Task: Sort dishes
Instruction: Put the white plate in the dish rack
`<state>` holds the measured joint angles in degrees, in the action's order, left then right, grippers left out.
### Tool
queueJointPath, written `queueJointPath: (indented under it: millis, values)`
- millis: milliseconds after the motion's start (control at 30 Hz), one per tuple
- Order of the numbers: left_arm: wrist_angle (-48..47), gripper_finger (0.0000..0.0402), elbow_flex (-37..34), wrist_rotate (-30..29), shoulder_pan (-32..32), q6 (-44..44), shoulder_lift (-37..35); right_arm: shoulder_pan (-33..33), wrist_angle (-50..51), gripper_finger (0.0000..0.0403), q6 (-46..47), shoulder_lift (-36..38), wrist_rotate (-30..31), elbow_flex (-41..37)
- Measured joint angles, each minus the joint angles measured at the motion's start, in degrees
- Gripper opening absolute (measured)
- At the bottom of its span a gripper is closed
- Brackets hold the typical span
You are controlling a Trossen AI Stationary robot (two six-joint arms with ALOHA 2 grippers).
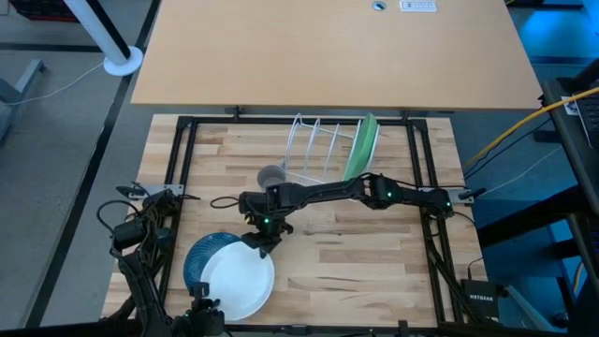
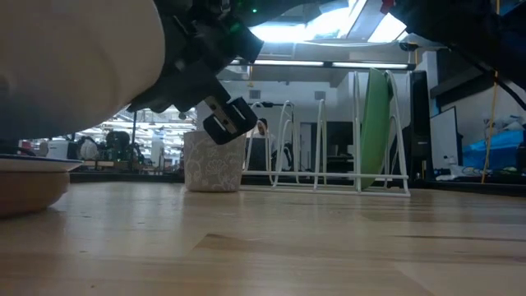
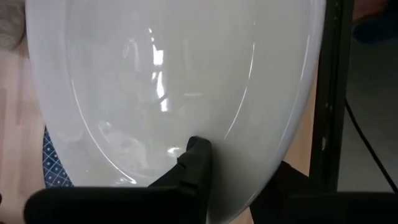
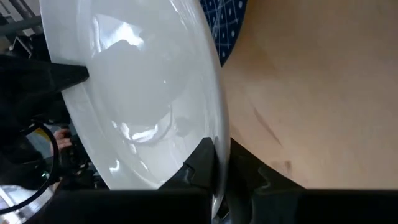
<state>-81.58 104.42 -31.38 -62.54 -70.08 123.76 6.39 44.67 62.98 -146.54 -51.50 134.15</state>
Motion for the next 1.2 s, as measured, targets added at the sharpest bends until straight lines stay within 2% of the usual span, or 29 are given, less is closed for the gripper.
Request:
queueJointPath:
  millis: [333,500,567,700,833,1200]
  values:
    - [-3.0,0.0069,2.9,-0.7,0.0,0.8,0.0,0.0,3.3,0.0020,0.7,0.0,-6.6,0.0]
    - [-2.5,0.0062,4.0,-0.3,0.0,4.3,0.0,0.0,3.1,0.0020,1.4,0.0,-6.9,0.0]
    - [-2.1,0.0047,4.0,-0.3,0.0,6.2,0.0,0.0,3.2,0.0022,1.6,0.0,-5.6,0.0]
    - [-2.0,0.0009,4.0,-0.3,0.0,9.0,0.0,0.1,2.9,0.0056,1.1,0.0,-1.7,0.0]
    - [-2.2,0.0007,4.0,0.1,0.0,9.3,0.0,0.3,2.7,0.0073,0.8,0.0,0.2,0.1]
    - [-2.4,0.0004,4.0,0.4,0.1,7.6,0.0,0.3,2.4,0.0069,0.5,0.1,7.0,0.1]
